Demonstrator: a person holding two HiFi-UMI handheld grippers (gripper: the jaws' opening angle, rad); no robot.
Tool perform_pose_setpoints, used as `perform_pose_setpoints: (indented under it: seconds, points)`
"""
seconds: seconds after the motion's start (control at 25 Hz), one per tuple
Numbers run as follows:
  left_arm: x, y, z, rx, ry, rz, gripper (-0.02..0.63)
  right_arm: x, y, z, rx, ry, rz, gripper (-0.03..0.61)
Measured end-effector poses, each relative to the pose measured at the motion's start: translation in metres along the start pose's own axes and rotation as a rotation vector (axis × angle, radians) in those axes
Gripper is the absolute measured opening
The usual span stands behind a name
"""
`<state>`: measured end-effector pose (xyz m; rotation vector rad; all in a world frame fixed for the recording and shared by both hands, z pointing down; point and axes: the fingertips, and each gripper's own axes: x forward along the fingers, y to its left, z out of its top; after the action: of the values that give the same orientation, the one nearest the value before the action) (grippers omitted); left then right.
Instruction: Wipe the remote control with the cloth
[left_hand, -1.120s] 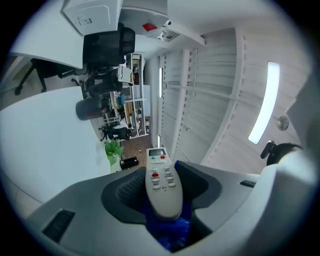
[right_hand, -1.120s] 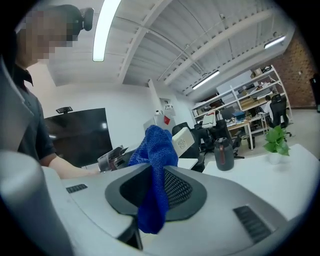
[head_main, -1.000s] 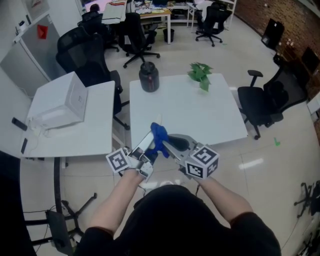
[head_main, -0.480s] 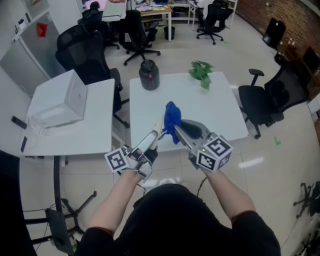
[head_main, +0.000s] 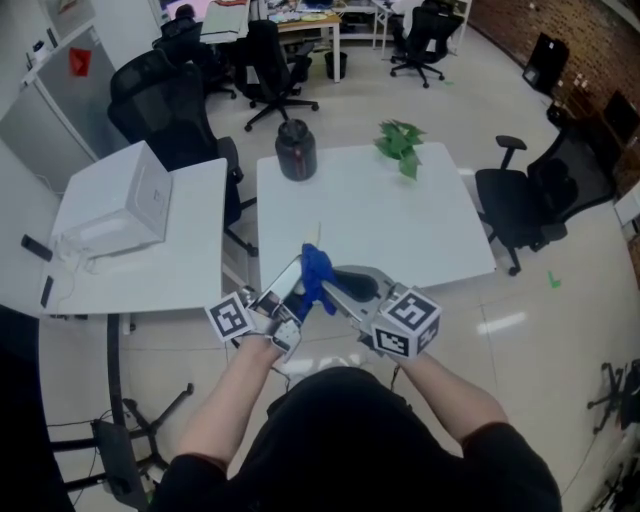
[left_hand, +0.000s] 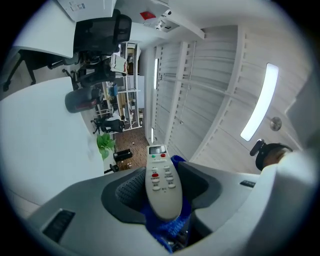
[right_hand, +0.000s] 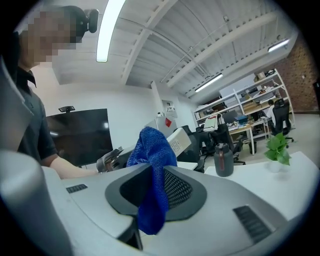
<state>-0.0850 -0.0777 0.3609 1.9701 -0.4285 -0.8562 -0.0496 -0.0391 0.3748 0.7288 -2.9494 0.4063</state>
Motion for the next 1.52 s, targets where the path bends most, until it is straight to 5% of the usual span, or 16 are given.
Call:
perform_pose_setpoints:
  seconds: [0.28, 0.48, 0.56, 0.72, 0.84, 0.96, 1.2, 1.52]
  points:
    - [-0.005, 0.001, -0.036, 0.041, 0.179, 0.012, 0.206, -0.016, -0.044, 0.02, 0.019, -0.043, -0.107, 0.069]
    - [-0.01, 0.016, -0.047, 0.186, 0.244, 0.1, 0.206, -0.03, -0.063, 0.025, 0.006, -0.04, -0.17, 0.071]
    - [-0.014, 0.04, -0.045, 0.34, 0.273, 0.228, 0.206, -0.038, -0.073, 0.017, -0.011, -0.018, -0.212, 0.071]
    - [-0.041, 0.122, -0.029, 0.759, 0.385, 0.691, 0.206, -0.061, -0.095, -0.01, -0.057, 0.082, -0.344, 0.071]
    - [-0.059, 0.18, -0.022, 0.87, 0.422, 0.915, 0.206, -0.076, -0.108, -0.031, -0.065, 0.147, -0.391, 0.071]
    - [-0.072, 0.232, -0.019, 0.901, 0.44, 1.056, 0.206, -0.091, -0.119, -0.05, -0.054, 0.195, -0.412, 0.071]
    - [-0.095, 0.316, -0.015, 0.8, 0.443, 1.266, 0.206, -0.111, -0.141, -0.079, -0.025, 0.284, -0.422, 0.071]
    - [-0.097, 0.348, -0.023, 0.799, 0.439, 1.366, 0.206, -0.12, -0.164, -0.096, -0.011, 0.342, -0.389, 0.071]
